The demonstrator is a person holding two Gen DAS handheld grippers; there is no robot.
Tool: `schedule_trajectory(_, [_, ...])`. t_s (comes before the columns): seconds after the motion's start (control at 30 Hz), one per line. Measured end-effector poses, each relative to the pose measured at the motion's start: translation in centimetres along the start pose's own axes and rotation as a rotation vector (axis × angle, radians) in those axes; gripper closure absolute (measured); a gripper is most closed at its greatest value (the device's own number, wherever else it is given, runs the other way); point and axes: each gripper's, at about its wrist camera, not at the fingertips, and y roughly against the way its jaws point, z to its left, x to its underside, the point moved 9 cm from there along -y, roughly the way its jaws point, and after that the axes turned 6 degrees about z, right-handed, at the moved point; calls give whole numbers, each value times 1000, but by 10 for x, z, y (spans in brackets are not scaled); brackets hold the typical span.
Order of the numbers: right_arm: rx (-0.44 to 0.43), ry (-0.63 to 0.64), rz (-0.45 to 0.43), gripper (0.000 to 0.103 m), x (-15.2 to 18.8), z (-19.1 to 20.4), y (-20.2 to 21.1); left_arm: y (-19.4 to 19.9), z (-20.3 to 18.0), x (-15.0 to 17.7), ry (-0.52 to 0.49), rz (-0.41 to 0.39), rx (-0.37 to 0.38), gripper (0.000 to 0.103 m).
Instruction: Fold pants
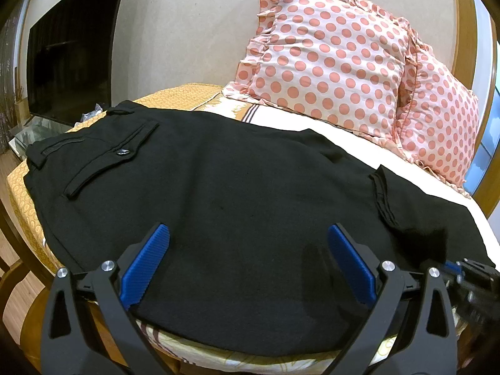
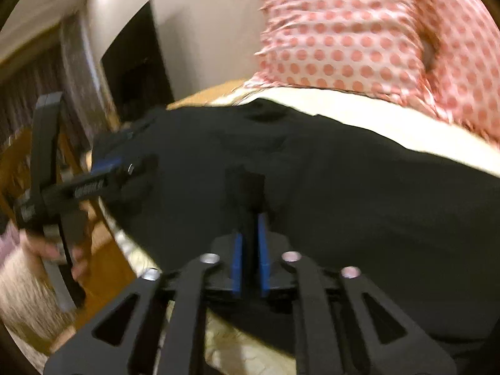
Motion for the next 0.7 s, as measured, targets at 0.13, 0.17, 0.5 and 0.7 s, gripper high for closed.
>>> schedule_trajectory(0.13, [-128,42,-71,50,-11,20,24,0,0,0,2,1,7,2])
schedule_trajectory(0.17, [-93,32,-115,50,-18,15,32,0,0,0,4,0,9,2])
schedule_trajectory(0.5, [199,27,33,54,-3,-22,-9,0,0,0,4,-1,11,2])
schedule_trajectory(0.7, [155,-13,33,56,-1,-24,-6,5,1,-1,14,-9,20,2])
